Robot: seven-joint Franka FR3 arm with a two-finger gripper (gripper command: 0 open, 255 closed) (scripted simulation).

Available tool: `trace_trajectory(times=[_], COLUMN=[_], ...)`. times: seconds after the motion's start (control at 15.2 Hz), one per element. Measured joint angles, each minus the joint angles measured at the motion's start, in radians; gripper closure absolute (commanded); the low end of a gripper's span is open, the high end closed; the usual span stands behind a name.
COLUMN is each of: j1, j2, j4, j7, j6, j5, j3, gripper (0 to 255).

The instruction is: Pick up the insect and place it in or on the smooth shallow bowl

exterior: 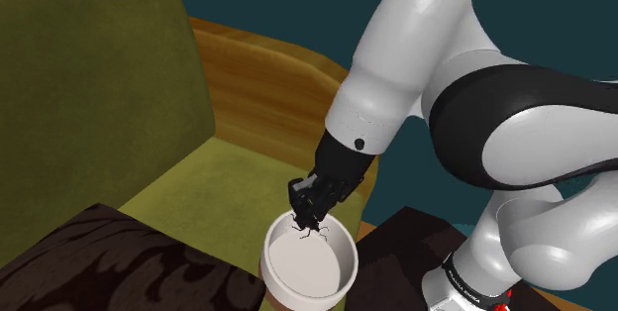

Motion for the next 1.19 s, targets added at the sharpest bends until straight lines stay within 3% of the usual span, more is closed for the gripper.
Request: trace_trajectory(times=[0.59,1.19], j1=[-0.006,0.0], j2=[-0.015,0.004], j4=[0.109,0.026], j7=[0.026,0.018], j6=[-0.121,-0.019], j5=[-0.024,-0.002], j3=[-0.019,0.009], gripper=[255,255])
